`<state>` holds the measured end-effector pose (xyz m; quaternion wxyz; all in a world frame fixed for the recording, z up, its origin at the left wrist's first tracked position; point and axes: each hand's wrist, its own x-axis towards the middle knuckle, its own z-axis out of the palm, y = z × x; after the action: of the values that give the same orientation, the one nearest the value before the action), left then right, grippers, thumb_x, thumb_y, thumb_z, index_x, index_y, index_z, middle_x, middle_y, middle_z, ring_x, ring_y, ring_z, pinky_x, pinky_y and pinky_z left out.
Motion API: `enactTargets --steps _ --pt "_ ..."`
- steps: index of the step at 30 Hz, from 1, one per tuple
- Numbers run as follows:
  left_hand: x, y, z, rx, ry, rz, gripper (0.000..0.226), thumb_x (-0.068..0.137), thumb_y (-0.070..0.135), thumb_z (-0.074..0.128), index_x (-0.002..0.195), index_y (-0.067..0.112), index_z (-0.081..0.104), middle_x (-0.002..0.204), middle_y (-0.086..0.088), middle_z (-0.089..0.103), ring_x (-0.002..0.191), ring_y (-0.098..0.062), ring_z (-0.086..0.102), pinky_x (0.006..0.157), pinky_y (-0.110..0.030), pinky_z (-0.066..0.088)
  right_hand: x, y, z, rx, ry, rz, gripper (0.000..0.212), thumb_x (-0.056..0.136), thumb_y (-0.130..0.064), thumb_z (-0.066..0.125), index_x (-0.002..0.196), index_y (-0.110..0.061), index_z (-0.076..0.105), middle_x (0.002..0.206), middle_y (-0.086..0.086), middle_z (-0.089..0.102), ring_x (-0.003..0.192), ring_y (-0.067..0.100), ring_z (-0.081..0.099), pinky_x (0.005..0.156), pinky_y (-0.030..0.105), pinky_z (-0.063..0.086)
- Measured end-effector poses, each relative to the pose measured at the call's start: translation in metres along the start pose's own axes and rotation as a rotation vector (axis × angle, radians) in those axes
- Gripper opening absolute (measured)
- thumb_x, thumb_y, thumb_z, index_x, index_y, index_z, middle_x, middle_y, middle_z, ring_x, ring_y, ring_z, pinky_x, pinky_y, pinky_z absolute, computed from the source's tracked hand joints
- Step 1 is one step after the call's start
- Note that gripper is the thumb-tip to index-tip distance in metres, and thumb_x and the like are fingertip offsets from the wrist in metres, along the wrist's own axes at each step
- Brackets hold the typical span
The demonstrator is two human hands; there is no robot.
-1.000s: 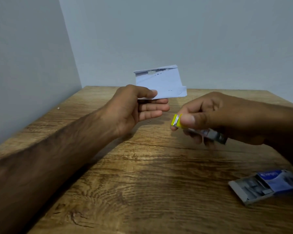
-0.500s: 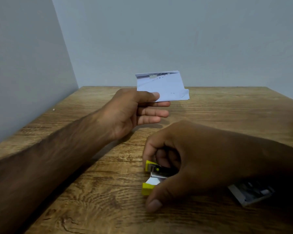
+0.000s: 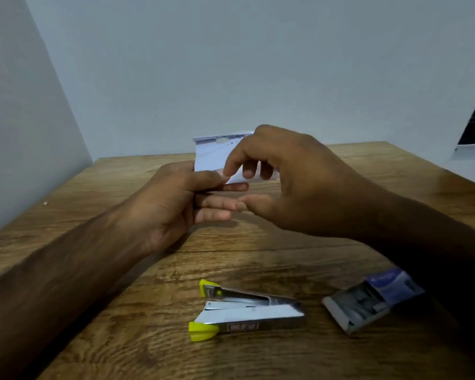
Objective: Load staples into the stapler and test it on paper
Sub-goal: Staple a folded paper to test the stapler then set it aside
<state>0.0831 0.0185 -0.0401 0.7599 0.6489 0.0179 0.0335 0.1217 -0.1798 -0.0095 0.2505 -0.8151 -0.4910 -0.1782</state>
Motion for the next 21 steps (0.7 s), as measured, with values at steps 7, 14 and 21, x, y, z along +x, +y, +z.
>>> enactTargets --steps 7,14,21 --pt "0.003 -0.004 0.004 -0.022 -0.054 -0.036 0.021 0.083 0.020 0.070 0.097 0.011 0.082 0.106 -0.017 0.080 0.068 -0.022 0.079 0.051 -0.027 0.062 0.002 0.016 -0.013 -0.138 -0.114 -0.019 0.027 0.081 -0.027 0.077 0.104 -0.035 0.066 0.105 -0.011 0.055 0.101 0.010 0.046 0.085 0.037 0.049" --pt "0.038 0.011 0.049 0.055 -0.152 -0.187 0.028 0.086 0.026 0.070 0.109 0.011 0.065 0.093 -0.007 0.081 0.055 -0.020 0.074 0.047 -0.029 0.059 0.001 0.058 -0.054 -0.198 -0.019 0.098 0.034 0.073 -0.001 0.065 0.097 -0.024 0.073 0.099 -0.005 0.066 0.095 0.015 0.064 0.084 0.040 0.053" --pt "0.114 0.011 0.140 0.558 -0.158 -0.094 0.011 0.097 0.022 0.061 0.100 0.012 0.065 0.085 -0.011 0.077 0.057 -0.021 0.071 0.051 -0.030 0.056 -0.042 0.163 -0.095 -0.290 0.090 0.518 0.033 0.068 0.007 0.060 0.074 -0.021 0.076 0.081 0.000 0.070 0.082 0.022 0.068 0.070 0.030 0.052"
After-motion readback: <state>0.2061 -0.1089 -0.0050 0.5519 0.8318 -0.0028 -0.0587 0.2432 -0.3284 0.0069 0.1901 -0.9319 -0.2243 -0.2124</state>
